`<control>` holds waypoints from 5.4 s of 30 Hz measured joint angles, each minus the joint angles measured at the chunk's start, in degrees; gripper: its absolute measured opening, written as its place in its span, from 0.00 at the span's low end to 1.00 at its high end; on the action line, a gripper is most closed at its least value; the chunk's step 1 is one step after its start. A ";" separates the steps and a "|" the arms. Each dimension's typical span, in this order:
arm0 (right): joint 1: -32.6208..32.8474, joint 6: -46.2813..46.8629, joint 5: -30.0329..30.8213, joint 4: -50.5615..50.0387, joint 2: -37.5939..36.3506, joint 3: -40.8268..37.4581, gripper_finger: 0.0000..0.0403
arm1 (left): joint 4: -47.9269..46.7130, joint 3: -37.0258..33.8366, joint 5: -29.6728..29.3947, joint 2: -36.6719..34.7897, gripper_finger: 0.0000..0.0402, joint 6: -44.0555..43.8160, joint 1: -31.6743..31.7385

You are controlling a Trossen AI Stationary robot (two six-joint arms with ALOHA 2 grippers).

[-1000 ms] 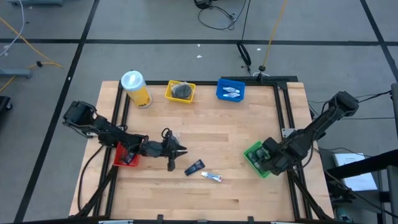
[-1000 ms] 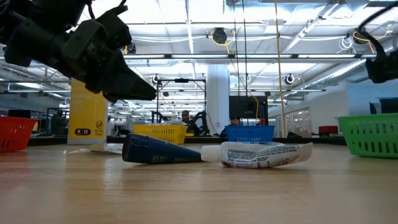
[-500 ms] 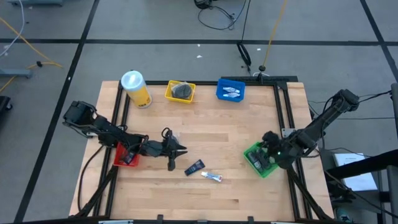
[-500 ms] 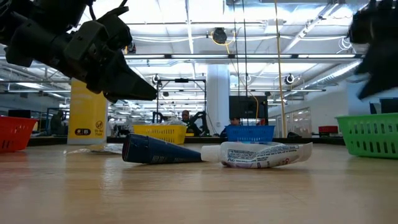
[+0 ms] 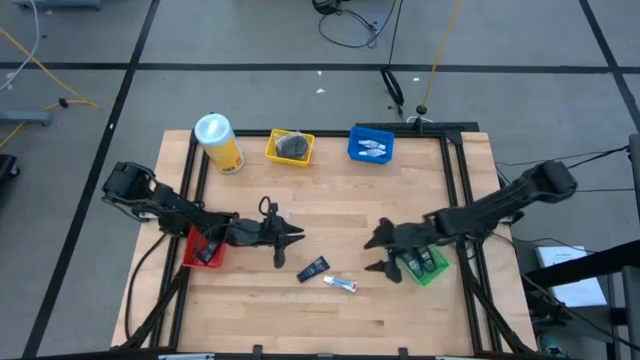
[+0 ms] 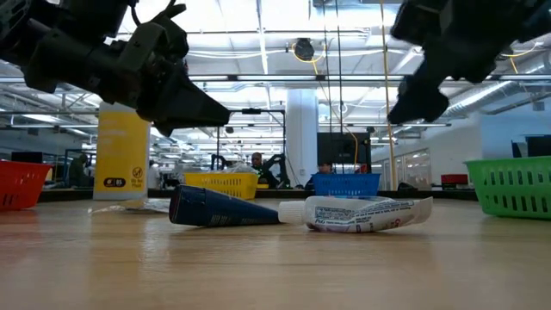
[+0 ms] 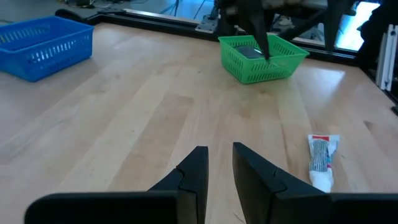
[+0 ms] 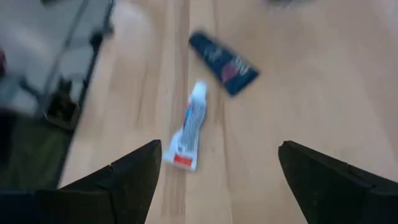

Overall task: Pick & Place Travel size toiletries
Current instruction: Put the blue shaving cream into the red bin, then put the purple toothpaste into the blue bin

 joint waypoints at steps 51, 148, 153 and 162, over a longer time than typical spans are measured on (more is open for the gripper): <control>-2.10 -29.58 1.93 38.34 28.38 3.07 0.78 | -49.58 12.83 -9.34 -11.74 0.18 -14.98 -16.43; 2.62 -22.26 -1.51 18.03 7.00 -6.00 0.78 | -116.61 26.44 -10.50 -23.01 0.75 -77.38 -22.02; 5.61 -20.72 2.91 25.37 11.25 -5.97 0.78 | -92.74 25.06 -28.19 -22.20 0.73 -49.76 -22.36; 5.73 -17.23 7.69 31.00 25.28 -1.64 0.78 | -58.07 21.03 -33.03 -13.43 0.68 -18.56 -17.00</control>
